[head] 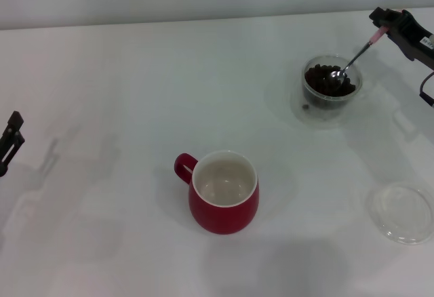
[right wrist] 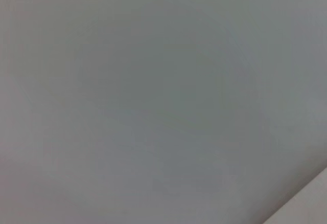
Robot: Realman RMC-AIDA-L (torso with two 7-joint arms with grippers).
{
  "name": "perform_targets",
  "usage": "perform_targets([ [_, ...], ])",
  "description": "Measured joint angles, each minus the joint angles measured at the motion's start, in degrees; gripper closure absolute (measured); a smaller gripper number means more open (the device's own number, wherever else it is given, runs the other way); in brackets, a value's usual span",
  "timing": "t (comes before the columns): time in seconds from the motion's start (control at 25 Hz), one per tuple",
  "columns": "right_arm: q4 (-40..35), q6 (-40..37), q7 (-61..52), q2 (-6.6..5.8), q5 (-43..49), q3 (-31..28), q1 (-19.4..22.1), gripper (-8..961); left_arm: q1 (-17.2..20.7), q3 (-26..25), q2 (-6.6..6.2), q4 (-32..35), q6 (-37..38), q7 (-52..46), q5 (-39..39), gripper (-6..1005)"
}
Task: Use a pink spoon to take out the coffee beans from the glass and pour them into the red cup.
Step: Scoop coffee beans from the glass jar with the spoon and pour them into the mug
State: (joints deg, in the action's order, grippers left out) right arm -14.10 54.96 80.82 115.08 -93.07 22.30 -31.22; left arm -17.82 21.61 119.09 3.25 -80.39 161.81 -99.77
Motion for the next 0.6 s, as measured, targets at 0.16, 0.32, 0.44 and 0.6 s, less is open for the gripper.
perform_targets([
  [0.16, 0.6, -0.6, -1.0, 0.05, -1.8, -0.1, 0.5, 804, -0.1, -0.1, 0.0, 0.0, 0.1, 0.0, 0.0, 242],
  [0.32, 0.9, -1.2, -3.2, -0.08, -2.2, -0.1, 0.8, 804, -0.1, -0.1, 0.0, 0.1, 0.1, 0.0, 0.0, 242],
  [0.44, 0.9, -1.4, -5.5, -0.18, -2.4, -0.1, 1.1, 803, -0.2, -0.2, 0.0, 0.1, 0.1, 0.0, 0.0, 242],
  [0.6, 0.9, -1.4, -7.5, -0.2, -3.1, -0.1, 1.3, 803, -0.3, -0.2, 0.0, 0.1, 0.5, 0.0, 0.0, 242],
])
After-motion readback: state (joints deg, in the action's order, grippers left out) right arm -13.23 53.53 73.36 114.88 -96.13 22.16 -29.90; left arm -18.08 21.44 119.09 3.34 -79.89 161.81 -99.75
